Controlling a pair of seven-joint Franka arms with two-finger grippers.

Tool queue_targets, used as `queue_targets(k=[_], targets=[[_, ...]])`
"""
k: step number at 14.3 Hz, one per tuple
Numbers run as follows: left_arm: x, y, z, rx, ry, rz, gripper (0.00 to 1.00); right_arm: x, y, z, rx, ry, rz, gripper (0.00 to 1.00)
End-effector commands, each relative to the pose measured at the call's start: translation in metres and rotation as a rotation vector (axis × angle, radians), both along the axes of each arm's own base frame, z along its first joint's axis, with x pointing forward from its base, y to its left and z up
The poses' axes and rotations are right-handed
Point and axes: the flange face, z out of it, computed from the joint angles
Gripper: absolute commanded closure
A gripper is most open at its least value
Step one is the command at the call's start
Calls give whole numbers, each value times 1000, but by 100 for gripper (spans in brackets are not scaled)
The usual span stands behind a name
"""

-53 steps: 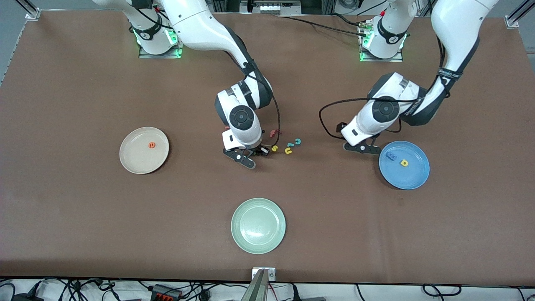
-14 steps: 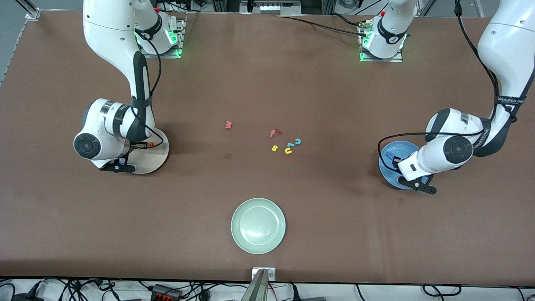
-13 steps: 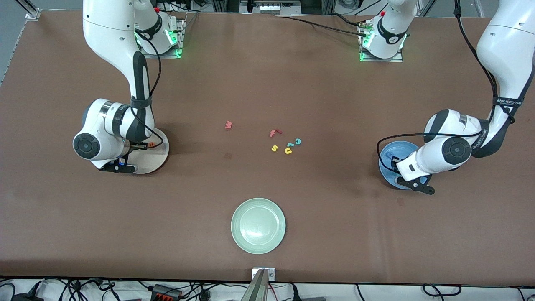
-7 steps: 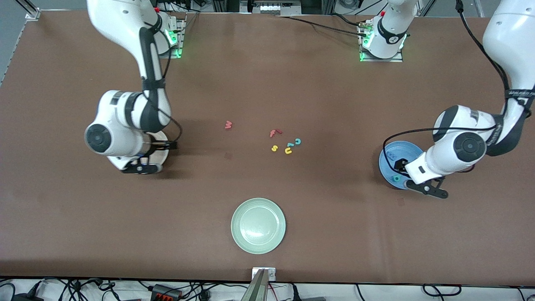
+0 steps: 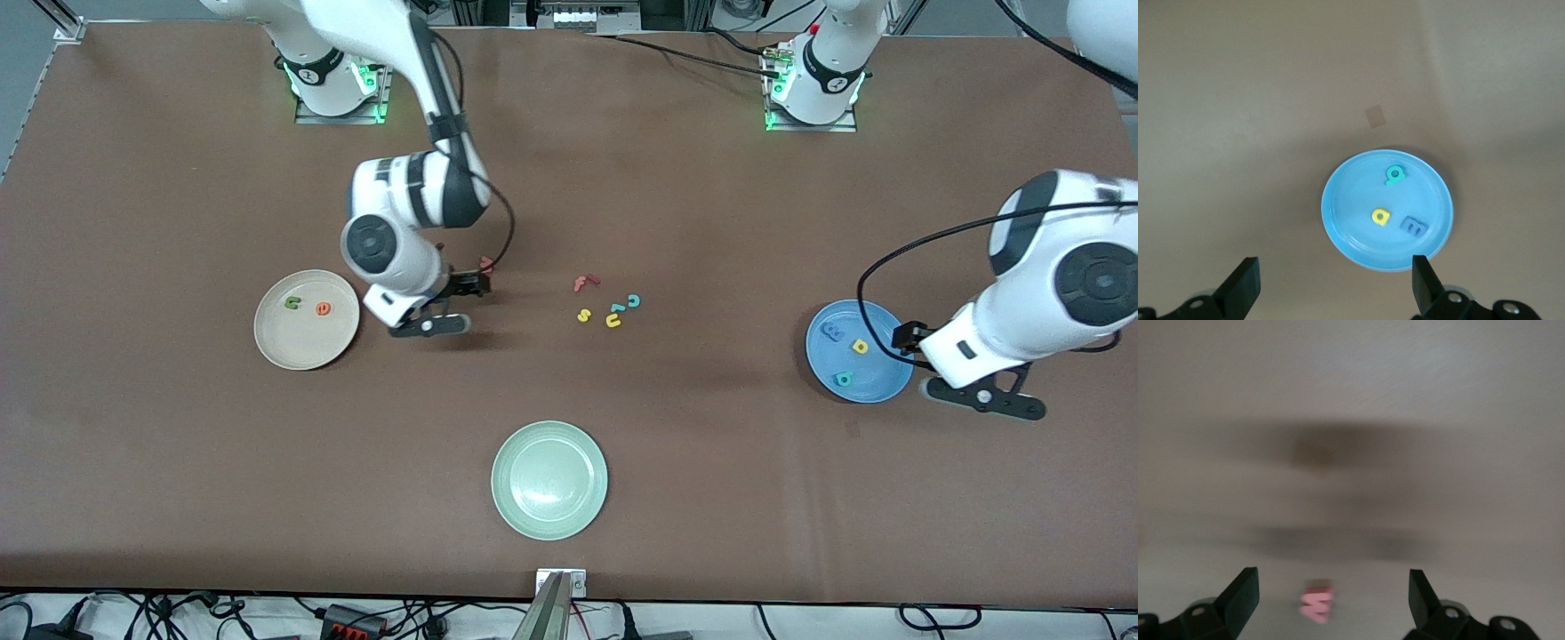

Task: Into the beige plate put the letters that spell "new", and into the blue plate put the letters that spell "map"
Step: 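Grasp the pink letter with the right gripper while the left gripper withdraws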

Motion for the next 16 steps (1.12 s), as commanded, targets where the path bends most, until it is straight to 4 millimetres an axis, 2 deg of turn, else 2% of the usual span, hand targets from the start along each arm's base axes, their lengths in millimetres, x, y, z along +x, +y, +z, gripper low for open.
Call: queue_targets(k=[1, 2, 3, 6, 10, 12, 13, 14, 15, 16], targets=[[1, 10, 35, -102, 50, 63, 0, -31, 33, -23, -51, -39, -44, 1], [0, 13, 46, -124, 51, 71, 0, -41, 38, -32, -70, -49, -52, 3], [-5, 12, 70, -131, 24, 71, 0, -46, 36, -37, -79, -52, -58, 4], [-25, 17, 115, -159, -13, 138, 0, -52, 28, -45, -98, -36, -82, 5], [-73, 17, 166, -109, -70, 147, 0, -66, 35, -49, -117, -21, -157, 13], [-94, 23, 162, -139, -79, 167, 0, -73, 44, -48, -120, -21, -168, 18], [-99, 23, 140, -147, -69, 166, 0, -77, 47, -49, -123, -18, -166, 18], [-102, 18, 108, -147, -55, 158, 0, -79, 45, -50, -127, -13, -170, 18], [-100, 14, 97, -153, -74, 152, 0, -80, 44, -51, -129, -11, -170, 20], [-98, 13, 99, -158, -96, 145, 0, -82, 45, -52, -130, -9, -168, 22]])
